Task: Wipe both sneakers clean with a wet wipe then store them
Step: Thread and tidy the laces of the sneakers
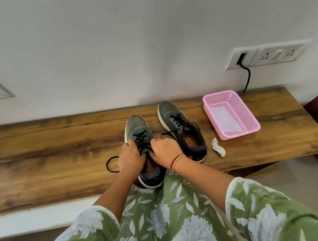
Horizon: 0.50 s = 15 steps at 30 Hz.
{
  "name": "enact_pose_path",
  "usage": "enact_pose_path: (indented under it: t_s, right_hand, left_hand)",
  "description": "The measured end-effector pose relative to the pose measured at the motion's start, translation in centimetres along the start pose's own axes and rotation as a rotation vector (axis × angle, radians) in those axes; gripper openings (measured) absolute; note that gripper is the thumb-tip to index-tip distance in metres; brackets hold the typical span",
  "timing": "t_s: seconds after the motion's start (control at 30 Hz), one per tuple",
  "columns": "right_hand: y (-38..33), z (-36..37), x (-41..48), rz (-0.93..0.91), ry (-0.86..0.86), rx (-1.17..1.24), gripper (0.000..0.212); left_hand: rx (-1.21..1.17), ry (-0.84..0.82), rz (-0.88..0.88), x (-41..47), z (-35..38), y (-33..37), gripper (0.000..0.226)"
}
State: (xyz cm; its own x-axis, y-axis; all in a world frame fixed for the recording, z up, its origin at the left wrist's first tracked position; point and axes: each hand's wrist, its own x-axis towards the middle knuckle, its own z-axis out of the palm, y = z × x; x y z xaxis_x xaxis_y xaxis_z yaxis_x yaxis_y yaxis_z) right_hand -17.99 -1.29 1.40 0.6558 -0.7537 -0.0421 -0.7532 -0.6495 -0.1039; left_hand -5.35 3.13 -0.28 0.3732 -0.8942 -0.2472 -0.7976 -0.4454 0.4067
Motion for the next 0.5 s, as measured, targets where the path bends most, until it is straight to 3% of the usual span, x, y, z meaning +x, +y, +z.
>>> enact_pose_path:
  t_s: [0.2,0.5]
  right_hand:
    - [-0.8,0.7,-1.3,0.154,0.035,0.078,0.033]
    - [-0.8,1.1,-2.0,0.191,0.05,0.063,0.036]
  left_hand:
    - [-0.018,-0.032,-0.046,-0.5,1.2,-0.4,0.031]
    - [-0.091,-0.077,-0.133,-0.5,1.7,-0.3,0.034]
